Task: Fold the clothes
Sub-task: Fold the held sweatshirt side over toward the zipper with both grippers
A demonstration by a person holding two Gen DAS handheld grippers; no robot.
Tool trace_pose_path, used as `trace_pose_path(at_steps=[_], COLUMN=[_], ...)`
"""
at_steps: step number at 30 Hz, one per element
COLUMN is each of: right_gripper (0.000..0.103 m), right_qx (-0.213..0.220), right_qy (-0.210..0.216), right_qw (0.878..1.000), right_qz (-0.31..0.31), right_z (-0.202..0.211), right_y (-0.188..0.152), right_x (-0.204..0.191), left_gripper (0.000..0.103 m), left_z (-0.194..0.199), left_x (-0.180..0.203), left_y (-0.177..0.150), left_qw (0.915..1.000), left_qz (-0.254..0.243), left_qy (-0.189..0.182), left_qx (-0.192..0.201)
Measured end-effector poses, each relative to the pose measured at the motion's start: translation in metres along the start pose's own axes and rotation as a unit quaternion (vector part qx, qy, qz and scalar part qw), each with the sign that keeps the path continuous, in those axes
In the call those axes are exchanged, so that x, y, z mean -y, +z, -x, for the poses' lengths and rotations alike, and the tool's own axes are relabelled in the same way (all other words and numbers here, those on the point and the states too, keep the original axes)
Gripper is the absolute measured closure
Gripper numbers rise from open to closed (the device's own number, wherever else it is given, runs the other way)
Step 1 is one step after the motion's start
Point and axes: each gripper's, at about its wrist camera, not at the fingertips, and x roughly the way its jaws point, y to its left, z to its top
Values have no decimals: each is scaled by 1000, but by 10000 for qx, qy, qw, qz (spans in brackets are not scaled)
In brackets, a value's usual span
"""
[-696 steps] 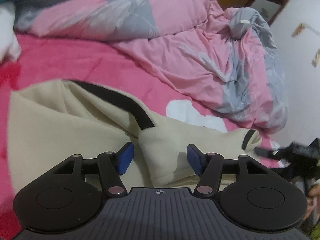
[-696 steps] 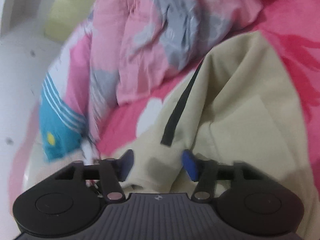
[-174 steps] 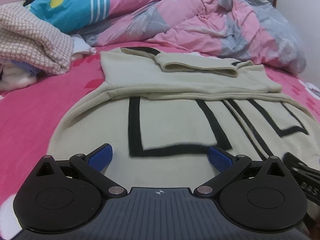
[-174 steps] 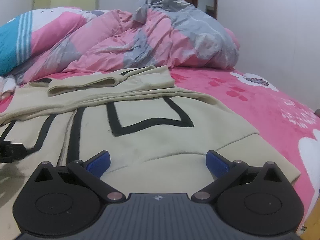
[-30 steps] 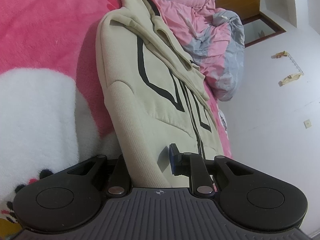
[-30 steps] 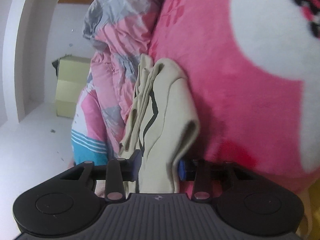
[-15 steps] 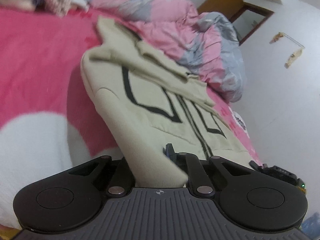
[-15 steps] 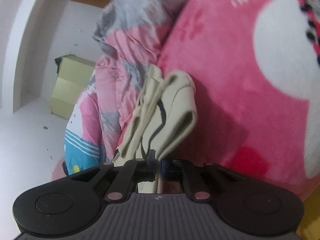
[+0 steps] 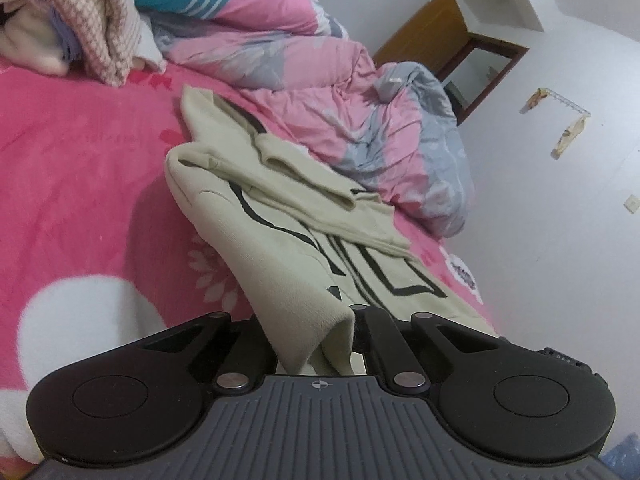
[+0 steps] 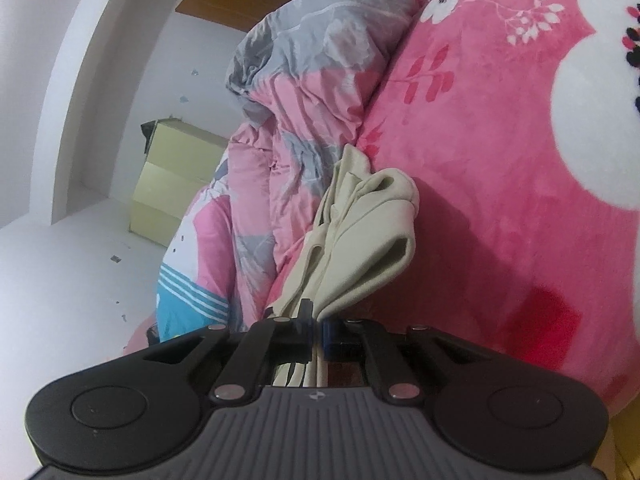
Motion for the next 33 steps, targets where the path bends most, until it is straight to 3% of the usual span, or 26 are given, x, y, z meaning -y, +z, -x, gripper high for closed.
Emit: trace_pose_path(at_steps=[11, 20, 33], right_gripper=[99, 99, 99], right_qx=[8, 24, 16], right_qy=[162, 214, 137], right_qw=[9996, 9988, 9998], right_qz=[240, 444, 173], right_z=[33, 85, 153], right_y=[-19, -42, -92], right_x=[-17, -32, -29], left_gripper=[100, 100, 100], left_z=[34, 76, 124], left_x=[7, 25, 34], left_y=[-5, -18, -44], left_qw=[9998, 9989, 9990], left_qz=[-93, -322, -257], left_qy=[-173, -342, -294], left_qx=[82, 17, -228])
